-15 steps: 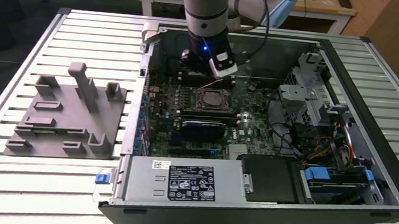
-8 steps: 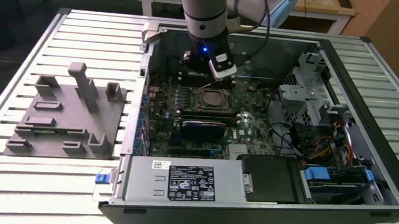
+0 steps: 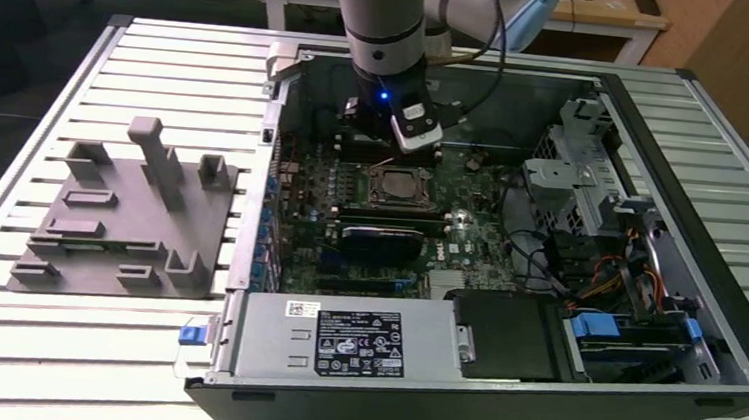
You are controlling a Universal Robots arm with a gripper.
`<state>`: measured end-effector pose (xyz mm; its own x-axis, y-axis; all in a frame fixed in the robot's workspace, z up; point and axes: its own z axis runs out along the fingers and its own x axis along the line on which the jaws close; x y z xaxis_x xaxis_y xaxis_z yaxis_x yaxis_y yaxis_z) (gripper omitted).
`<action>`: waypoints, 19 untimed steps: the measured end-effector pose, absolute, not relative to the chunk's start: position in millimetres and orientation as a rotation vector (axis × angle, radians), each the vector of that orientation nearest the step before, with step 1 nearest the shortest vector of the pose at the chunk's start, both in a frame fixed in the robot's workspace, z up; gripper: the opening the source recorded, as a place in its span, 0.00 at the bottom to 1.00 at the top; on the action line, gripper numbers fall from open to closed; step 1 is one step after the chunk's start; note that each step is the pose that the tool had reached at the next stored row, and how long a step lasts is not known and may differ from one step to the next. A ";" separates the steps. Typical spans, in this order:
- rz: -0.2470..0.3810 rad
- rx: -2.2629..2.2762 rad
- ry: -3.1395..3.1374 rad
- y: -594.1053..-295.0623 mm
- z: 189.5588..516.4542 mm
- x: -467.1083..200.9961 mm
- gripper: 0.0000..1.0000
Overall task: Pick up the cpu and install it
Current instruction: 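Install the first cpu locking lever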
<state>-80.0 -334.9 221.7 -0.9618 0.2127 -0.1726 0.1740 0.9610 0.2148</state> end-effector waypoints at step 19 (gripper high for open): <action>0.287 0.366 2.885 -326.8 212.4 -80.0 0.11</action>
<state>-80.0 -326.8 212.4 -0.9450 0.2656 -0.1908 0.2227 0.9499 0.2192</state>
